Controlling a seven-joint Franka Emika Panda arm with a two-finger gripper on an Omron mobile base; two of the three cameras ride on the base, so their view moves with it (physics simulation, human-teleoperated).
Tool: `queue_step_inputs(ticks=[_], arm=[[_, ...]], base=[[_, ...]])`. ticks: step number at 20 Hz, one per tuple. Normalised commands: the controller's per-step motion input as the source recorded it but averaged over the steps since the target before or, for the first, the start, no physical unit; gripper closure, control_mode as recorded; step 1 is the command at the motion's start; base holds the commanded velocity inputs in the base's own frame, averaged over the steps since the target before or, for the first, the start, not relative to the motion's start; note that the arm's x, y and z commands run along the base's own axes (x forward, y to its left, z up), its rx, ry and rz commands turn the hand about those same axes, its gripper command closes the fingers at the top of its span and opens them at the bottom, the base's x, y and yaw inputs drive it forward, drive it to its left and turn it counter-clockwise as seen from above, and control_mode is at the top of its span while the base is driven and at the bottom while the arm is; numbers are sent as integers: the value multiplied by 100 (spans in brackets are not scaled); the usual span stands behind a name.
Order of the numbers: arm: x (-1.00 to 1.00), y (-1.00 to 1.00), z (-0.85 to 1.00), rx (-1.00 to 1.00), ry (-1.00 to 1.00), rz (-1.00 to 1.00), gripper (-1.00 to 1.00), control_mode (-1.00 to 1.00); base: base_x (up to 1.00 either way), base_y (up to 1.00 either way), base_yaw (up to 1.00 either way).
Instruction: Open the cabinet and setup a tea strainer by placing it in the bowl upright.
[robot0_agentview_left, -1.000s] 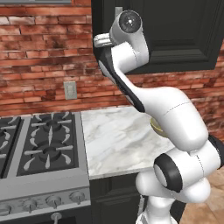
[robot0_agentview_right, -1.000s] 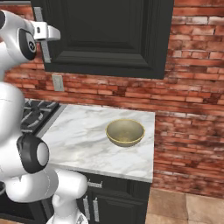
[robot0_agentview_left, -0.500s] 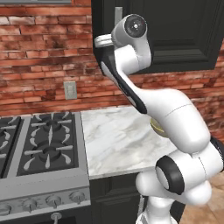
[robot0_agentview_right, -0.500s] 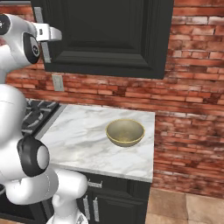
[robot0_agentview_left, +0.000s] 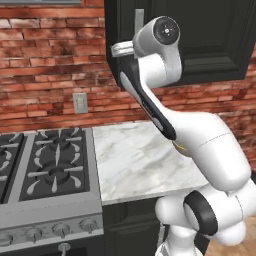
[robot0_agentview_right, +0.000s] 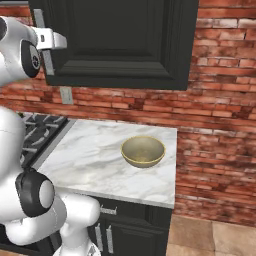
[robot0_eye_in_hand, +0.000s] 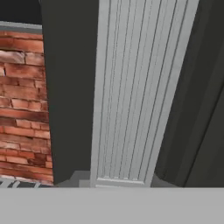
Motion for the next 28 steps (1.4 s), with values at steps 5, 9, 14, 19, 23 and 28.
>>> queue_step_inputs(ticks=[5, 9, 14, 19, 23, 28], arm=[[-100, -34, 10, 4, -11, 7, 100, -100], [-100, -70, 3, 16, -1, 16, 100, -100], [-100, -93, 0, 22, 0, 23, 100, -100], [-100, -97, 11, 25, 0, 27, 100, -100], [-100, -63, 40, 18, 0, 34, 100, -100], [-79, -72, 16, 9, 9, 28, 100, -100]], base=[[0, 0, 0], [0, 0, 0], [0, 0, 0], [0, 0, 0], [0, 0, 0], [0, 0, 0]])
